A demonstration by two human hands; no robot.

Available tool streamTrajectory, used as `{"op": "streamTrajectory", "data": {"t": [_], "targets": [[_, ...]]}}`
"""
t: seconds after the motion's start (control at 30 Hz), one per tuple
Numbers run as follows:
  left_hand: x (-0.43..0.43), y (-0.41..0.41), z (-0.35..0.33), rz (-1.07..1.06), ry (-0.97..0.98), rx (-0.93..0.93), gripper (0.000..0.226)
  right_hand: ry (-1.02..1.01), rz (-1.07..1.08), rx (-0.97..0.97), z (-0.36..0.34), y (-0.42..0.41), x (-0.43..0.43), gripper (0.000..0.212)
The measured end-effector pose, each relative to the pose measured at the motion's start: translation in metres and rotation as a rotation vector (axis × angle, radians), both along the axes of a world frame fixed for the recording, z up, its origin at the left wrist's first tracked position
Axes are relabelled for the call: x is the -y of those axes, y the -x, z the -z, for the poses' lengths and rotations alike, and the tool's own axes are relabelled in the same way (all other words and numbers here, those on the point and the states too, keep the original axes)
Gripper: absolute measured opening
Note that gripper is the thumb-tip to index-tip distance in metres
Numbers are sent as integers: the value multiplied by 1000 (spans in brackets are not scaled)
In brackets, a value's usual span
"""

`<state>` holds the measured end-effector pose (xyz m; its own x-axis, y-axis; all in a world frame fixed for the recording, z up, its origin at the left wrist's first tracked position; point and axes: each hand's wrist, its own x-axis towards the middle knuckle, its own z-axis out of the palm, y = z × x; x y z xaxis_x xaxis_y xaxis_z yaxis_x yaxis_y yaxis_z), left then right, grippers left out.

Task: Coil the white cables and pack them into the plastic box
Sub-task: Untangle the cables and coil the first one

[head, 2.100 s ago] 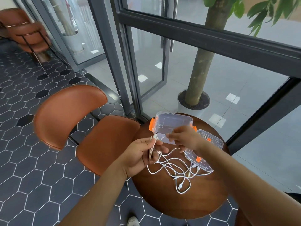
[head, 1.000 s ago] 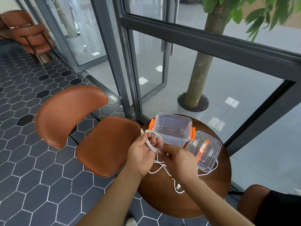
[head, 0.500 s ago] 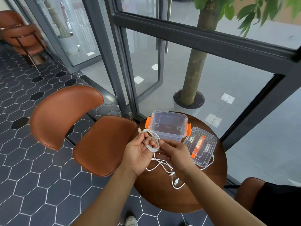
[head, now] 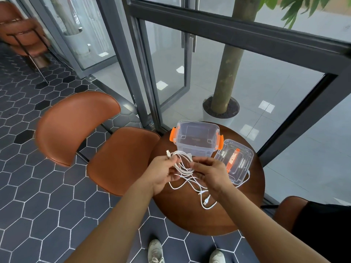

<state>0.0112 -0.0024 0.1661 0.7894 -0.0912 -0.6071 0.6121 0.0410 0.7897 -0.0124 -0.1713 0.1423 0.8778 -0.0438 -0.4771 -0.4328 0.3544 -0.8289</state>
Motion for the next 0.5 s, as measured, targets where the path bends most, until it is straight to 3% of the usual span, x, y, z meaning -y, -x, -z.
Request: {"op": "streamTrajectory", "data": {"t": [0.13, 0.3, 0.5], "targets": [[6, 8, 0, -34, -19, 35, 19, 64, -9, 6, 0, 2, 3, 19], [10, 13, 7, -64, -112, 120, 15, 5, -24, -16, 4, 8, 9, 25], [7, 12, 9, -17, -146, 161, 19, -19, 23, -25, 5, 15, 10, 18]]}}
